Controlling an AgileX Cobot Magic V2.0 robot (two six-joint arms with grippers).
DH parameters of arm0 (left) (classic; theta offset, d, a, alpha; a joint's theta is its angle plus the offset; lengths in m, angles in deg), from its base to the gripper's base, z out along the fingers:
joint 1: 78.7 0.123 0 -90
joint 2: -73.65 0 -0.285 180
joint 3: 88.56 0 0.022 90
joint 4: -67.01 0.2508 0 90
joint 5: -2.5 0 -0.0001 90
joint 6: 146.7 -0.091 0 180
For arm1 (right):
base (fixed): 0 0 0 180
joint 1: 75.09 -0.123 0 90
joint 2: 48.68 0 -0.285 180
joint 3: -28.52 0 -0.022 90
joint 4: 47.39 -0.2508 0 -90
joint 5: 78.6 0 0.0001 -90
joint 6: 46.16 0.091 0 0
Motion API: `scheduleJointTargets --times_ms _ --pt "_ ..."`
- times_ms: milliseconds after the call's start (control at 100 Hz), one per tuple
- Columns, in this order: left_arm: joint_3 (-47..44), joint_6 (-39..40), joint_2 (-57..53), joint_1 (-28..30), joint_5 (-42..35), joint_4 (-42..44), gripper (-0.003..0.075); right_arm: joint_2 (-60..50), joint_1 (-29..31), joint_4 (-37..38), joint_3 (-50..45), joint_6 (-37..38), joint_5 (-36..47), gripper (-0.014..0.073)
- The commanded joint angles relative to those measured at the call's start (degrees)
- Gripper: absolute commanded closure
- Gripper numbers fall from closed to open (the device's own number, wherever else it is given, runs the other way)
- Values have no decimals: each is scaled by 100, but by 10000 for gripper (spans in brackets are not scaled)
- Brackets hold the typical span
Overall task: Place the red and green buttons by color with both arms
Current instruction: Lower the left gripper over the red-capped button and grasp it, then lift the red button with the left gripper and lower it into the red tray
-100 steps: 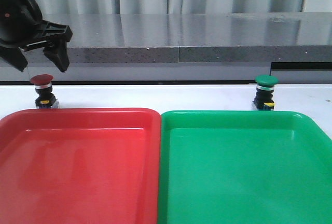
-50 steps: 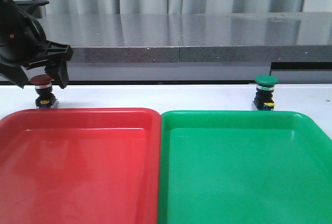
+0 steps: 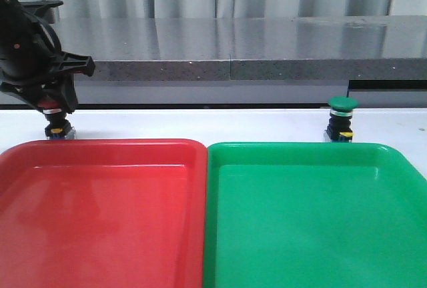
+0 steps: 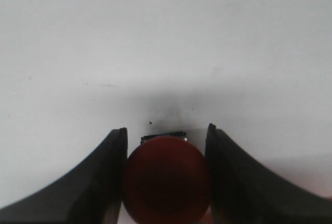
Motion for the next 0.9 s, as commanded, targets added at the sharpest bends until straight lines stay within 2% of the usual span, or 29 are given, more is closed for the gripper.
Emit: scheduleJointTargets --times_ms 0,270,480,890 --pt "173 72 -505 17 -189 -82 617 -122 28 21 75 -21 479 661" --pt "173 72 -1323 6 286 -399 617 -122 28 21 75 -21 479 661" --pt "-184 72 -1910 -323 407 -435 617 -122 28 21 75 -21 479 661" --pt "-1535 72 -2339 -1060 -573 -836 617 -122 28 21 75 -21 479 661"
